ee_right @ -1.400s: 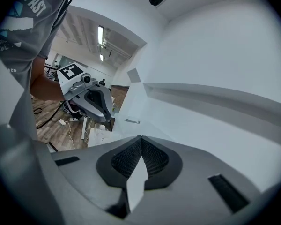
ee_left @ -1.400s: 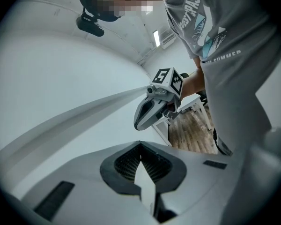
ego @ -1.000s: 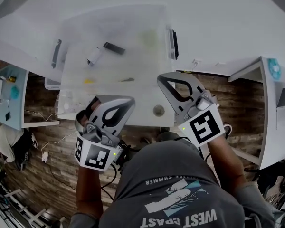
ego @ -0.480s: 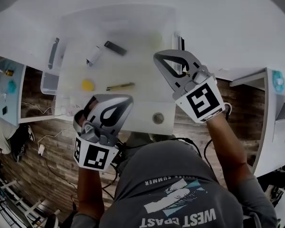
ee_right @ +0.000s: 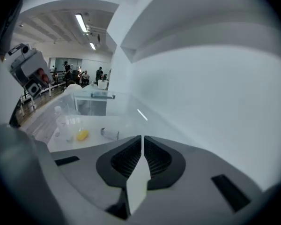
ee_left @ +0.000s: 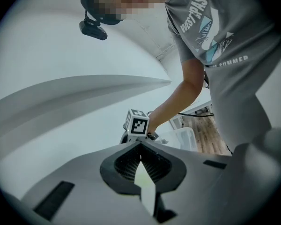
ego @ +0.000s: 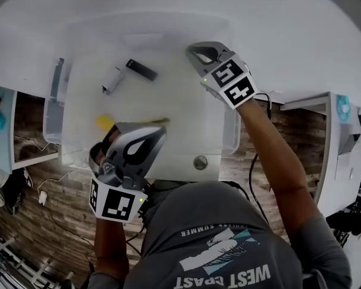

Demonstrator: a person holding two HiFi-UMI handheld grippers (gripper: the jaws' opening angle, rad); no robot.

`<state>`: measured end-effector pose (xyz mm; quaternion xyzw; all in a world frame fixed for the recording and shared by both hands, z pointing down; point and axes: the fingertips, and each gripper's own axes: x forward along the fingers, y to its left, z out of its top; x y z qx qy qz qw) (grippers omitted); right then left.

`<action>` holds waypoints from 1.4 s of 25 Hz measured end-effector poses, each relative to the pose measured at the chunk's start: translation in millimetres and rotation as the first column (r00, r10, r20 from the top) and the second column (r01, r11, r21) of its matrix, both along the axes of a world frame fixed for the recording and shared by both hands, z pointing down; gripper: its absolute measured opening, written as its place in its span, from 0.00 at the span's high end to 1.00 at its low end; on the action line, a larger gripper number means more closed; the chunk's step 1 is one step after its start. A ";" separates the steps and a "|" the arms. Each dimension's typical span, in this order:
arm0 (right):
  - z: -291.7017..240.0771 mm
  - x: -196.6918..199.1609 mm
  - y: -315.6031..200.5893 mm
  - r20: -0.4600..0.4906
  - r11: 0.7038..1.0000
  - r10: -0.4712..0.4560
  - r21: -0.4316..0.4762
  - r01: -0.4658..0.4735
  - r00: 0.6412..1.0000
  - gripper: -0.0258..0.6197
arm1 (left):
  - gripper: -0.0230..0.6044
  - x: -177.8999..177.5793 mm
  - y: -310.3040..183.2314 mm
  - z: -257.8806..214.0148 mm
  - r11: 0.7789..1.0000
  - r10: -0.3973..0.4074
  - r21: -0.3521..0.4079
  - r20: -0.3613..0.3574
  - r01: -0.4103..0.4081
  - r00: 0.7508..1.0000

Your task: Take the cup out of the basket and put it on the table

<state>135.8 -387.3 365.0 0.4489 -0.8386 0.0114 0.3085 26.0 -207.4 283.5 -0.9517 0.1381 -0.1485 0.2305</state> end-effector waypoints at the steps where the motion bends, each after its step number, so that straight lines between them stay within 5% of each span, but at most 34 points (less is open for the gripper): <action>1: 14.8 3.7 -9.4 -0.016 0.999 0.017 -0.037 -0.018 1.000 0.94 | 0.95 -2.6 -4.6 1.4 1.000 0.000 -0.006 -0.005 0.000 1.000; 11: 99.6 15.6 -66.3 -0.147 0.952 0.119 -0.263 -0.155 0.982 0.78 | 0.95 -23.2 -38.8 13.1 0.999 0.013 -0.042 -0.042 -0.015 0.999; 21: 198.2 46.0 -65.8 -0.352 0.832 0.139 -0.466 -0.303 0.925 0.70 | 0.95 -41.7 -47.3 8.7 0.999 0.025 -0.039 -0.070 -0.027 0.997; 29: 246.6 60.3 -59.6 -0.461 0.748 0.112 -0.544 -0.380 0.880 0.70 | 0.95 -56.7 -47.5 7.4 0.999 0.030 -0.035 -0.067 -0.032 0.997; 32: 257.5 59.1 -55.5 -0.481 0.745 0.078 -0.554 -0.372 0.873 0.72 | 0.95 -59.9 -46.3 4.7 0.999 0.027 -0.029 -0.074 -0.030 0.997; 33: 258.3 58.4 -54.5 -0.486 0.751 0.066 -0.551 -0.364 0.871 0.84 | 0.95 -60.5 -45.6 4.9 0.999 0.029 -0.027 -0.067 -0.031 0.997; 35: 256.9 55.0 -52.1 -0.484 0.769 0.045 -0.542 -0.340 0.874 0.90 | 0.95 -62.9 -42.7 6.3 0.999 0.027 -0.029 -0.065 -0.028 0.998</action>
